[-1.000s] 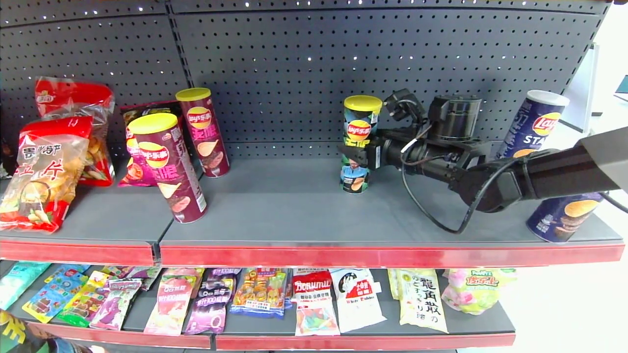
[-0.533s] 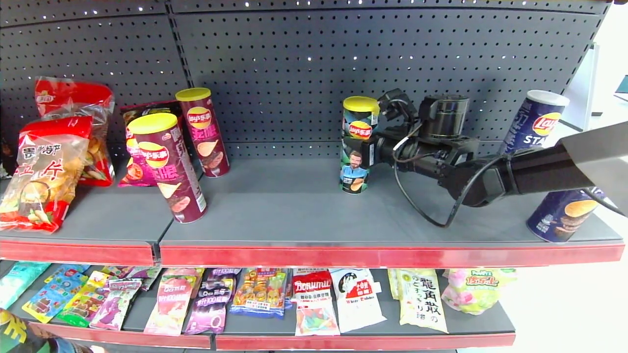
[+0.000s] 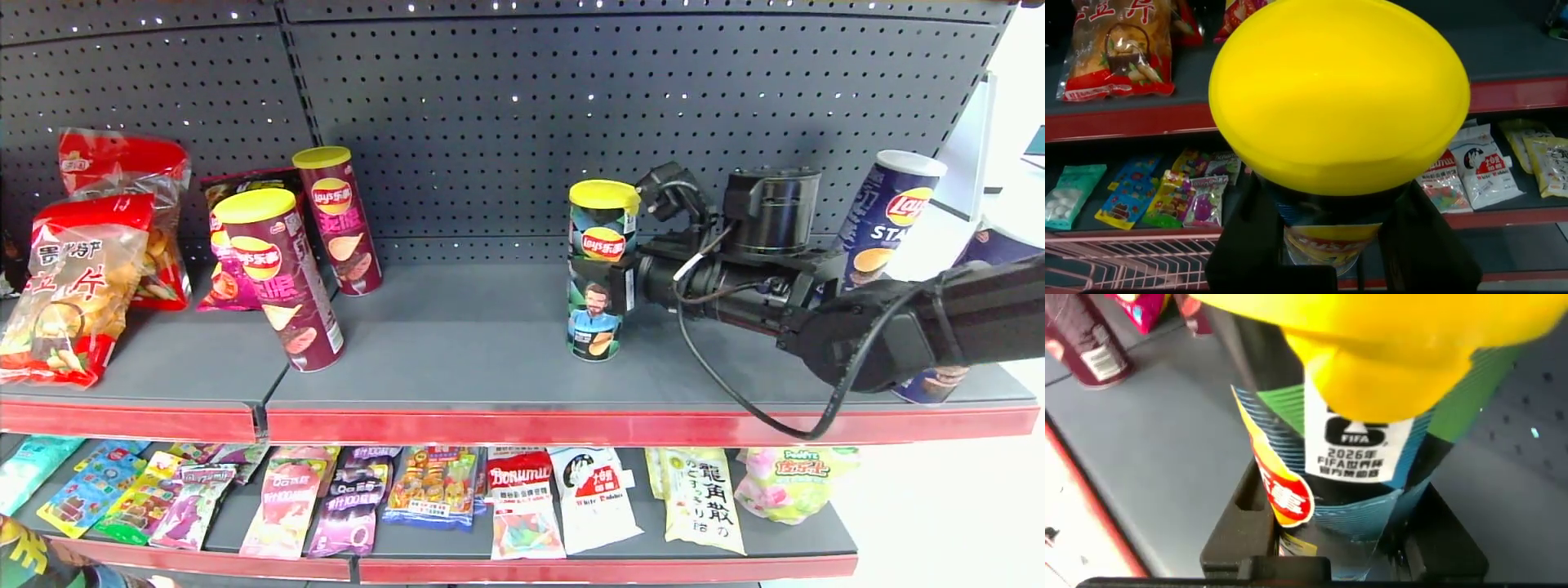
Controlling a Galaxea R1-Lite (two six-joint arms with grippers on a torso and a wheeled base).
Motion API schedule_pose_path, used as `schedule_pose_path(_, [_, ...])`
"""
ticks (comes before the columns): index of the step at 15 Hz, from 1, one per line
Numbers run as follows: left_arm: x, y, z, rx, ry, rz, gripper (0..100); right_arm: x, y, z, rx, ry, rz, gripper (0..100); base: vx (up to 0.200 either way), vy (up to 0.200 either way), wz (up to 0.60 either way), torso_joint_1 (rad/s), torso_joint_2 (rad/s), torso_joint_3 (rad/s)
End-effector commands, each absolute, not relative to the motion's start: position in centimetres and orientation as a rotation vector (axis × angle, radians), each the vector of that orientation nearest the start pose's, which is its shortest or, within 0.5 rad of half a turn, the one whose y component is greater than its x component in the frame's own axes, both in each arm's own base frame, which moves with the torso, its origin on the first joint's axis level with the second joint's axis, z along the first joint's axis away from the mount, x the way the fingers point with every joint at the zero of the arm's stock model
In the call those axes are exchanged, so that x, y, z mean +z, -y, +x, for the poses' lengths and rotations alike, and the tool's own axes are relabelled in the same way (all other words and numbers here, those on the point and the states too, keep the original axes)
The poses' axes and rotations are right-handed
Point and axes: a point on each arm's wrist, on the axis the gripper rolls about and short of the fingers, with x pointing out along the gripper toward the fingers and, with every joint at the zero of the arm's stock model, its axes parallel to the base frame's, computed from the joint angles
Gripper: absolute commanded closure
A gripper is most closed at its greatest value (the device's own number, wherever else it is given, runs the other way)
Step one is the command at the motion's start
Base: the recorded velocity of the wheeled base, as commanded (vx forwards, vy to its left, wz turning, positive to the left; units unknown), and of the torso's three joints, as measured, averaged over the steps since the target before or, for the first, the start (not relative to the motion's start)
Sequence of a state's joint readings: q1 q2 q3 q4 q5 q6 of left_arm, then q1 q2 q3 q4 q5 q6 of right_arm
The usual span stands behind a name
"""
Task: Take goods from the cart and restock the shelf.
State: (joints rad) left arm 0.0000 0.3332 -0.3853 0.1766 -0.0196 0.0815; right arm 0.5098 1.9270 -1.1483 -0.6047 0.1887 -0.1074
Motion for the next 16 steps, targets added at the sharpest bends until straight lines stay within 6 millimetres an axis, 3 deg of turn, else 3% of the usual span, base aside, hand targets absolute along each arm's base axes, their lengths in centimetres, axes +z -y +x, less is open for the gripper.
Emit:
schedule_pose_path(1, [17.1,0.0,-1.2,-0.025,-0.119,0.08,100,21.0,-19.0,29.9,0.71,-0.119,-0.107,100,0.0,0.0,0.0,0.0,0.0,0.0])
schedule_pose_path(3, [17.1,0.0,-1.1,-0.025,-0.119,0.08,100,20.9,-19.0,28.3,0.724,-0.136,-0.107,100,0.0,0.0,0.0,0.0,0.0,0.0])
schedule_pose_path(8, [17.0,0.0,-1.2,-0.025,-0.119,0.08,100,19.7,-19.8,26.8,0.757,-0.135,-0.111,100,0.0,0.0,0.0,0.0,0.0,0.0])
schedule_pose_path(16, [17.0,0.1,-1.1,-0.028,-0.12,0.08,100,18.9,-19.7,26.1,0.755,-0.164,-0.124,100,0.0,0.0,0.0,0.0,0.0,0.0])
